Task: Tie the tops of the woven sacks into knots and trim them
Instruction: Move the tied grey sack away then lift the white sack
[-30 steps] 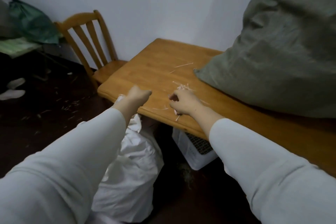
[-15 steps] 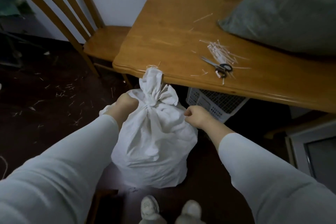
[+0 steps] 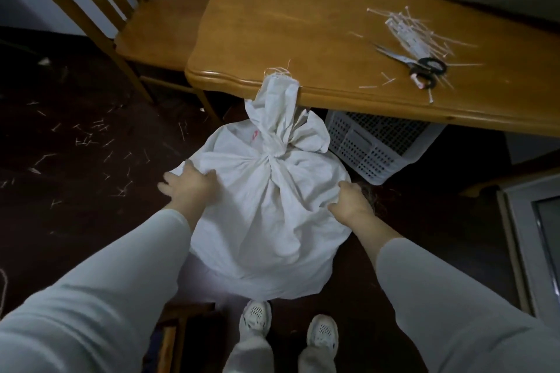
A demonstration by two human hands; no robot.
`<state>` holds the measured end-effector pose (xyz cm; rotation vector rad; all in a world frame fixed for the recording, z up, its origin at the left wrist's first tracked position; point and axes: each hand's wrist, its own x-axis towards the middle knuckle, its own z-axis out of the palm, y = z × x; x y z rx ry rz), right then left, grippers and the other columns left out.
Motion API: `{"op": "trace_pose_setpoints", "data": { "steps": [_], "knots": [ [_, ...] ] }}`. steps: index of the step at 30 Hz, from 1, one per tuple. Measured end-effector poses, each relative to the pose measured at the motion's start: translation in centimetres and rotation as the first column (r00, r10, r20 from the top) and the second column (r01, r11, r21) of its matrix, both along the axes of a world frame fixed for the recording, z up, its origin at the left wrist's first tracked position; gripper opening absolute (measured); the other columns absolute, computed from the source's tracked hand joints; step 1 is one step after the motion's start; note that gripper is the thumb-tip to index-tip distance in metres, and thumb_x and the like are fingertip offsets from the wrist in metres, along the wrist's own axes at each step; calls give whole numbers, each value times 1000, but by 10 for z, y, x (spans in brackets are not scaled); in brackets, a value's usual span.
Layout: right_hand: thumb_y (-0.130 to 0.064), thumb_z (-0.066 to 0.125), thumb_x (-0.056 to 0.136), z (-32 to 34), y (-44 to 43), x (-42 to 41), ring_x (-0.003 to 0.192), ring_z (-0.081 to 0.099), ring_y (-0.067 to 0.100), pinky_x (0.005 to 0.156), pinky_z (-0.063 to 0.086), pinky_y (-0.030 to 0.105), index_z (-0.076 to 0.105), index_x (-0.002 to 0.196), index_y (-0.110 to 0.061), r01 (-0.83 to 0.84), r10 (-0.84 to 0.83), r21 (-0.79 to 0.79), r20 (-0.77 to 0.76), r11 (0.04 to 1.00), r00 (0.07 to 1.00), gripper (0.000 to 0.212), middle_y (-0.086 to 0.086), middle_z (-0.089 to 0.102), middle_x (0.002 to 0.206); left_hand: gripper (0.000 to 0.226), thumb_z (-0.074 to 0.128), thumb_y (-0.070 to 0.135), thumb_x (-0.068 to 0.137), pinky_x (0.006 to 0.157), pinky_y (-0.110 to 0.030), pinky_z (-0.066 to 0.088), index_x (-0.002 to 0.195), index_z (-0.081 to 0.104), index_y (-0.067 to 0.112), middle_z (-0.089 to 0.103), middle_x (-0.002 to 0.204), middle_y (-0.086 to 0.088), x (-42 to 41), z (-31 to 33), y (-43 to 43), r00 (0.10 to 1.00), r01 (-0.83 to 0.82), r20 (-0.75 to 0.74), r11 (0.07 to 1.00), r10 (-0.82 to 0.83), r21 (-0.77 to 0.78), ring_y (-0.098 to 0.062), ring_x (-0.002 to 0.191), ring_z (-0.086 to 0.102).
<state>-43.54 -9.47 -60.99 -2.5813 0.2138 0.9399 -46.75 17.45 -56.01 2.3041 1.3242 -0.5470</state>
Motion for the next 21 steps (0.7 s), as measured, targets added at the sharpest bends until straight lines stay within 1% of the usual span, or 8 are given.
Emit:
{"op": "trace_pose_setpoints", "data": {
  "steps": [4, 7, 9, 11, 14, 16, 18, 21],
  "knots": [
    [-31, 68, 80, -46, 5, 10, 143, 14, 29, 111, 31, 45, 7, 150, -20, 138, -138, 1, 4, 990, 990, 94, 7, 3, 158, 109, 47, 81, 69, 112, -62, 15, 150, -3, 29, -4, 156, -21, 17, -35, 21, 994, -77, -83, 997, 76, -13, -47, 141, 4],
    [-42, 81, 63, -65, 10, 20, 145, 5, 33, 112, 25, 51, -6, 148, -34, 224, -224, -14, 3, 974, 975, 122, 2, -12, 157, 133, 61, 79, 59, 113, -61, 15, 149, -15, 18, -9, 155, -25, 33, -60, 32, 977, -204, -65, 978, 201, -44, -49, 141, 6],
    [-65, 81, 42, -73, 13, 26, 144, 5, 37, 112, 20, 54, -15, 146, -37, 261, -266, -71, -63, 963, 962, 144, 6, -13, 157, 140, 68, 74, 58, 114, -58, 17, 147, -20, 12, 0, 157, -22, 39, -70, 36, 965, -253, -96, 965, 246, -69, -45, 141, 13],
    [-73, 78, 33, -82, 16, 27, 144, 2, 39, 106, 31, 56, -24, 143, -41, 355, -371, -110, -193, 928, 908, 153, 11, -18, 155, 134, 70, 66, 65, 113, -52, 19, 147, -20, 9, 14, 154, -24, 36, -78, 36, 969, -238, -83, 968, 232, -81, -41, 139, 23],
    [-43, 94, 37, -100, 23, 23, 137, 23, 39, 77, 54, 52, -25, 130, -62, 667, -594, 96, -373, 739, 713, 152, 11, -1, 154, 117, 67, 59, 72, 109, -52, 26, 150, -10, 18, 21, 146, -28, 30, -91, 43, 980, -195, -45, 979, 193, -64, -44, 129, 32],
    [-23, 86, 63, -106, 25, 20, 125, 43, 35, 83, 53, 47, -16, 140, -52, 623, -558, 165, -315, 764, 768, 131, 8, 27, 146, 89, 59, 51, 80, 106, -54, 31, 149, 13, 19, 28, 142, -28, 28, -102, 53, 990, -141, -11, 989, 141, -45, -47, 124, 36],
    [-14, 69, 82, -106, 22, 23, 118, 52, 33, 92, 49, 41, 24, 147, -22, 523, -514, 78, -115, 849, 850, 80, 10, 48, 132, 58, 49, 39, 85, 105, -55, 34, 135, 42, 10, 40, 137, -27, 29, -106, 61, 998, -53, 14, 998, 53, -29, -48, 125, 39],
    [-14, 62, 86, -98, 19, 25, 107, 59, 33, 90, 51, 40, 61, 111, -2, 524, -522, -39, 58, 851, 851, 28, 15, 61, 118, 38, 45, 27, 92, 105, -46, 31, 126, 53, 10, 37, 137, -25, 27, -101, 59, 997, -80, 11, 996, 79, 38, -42, 125, 36]
  ]
}}
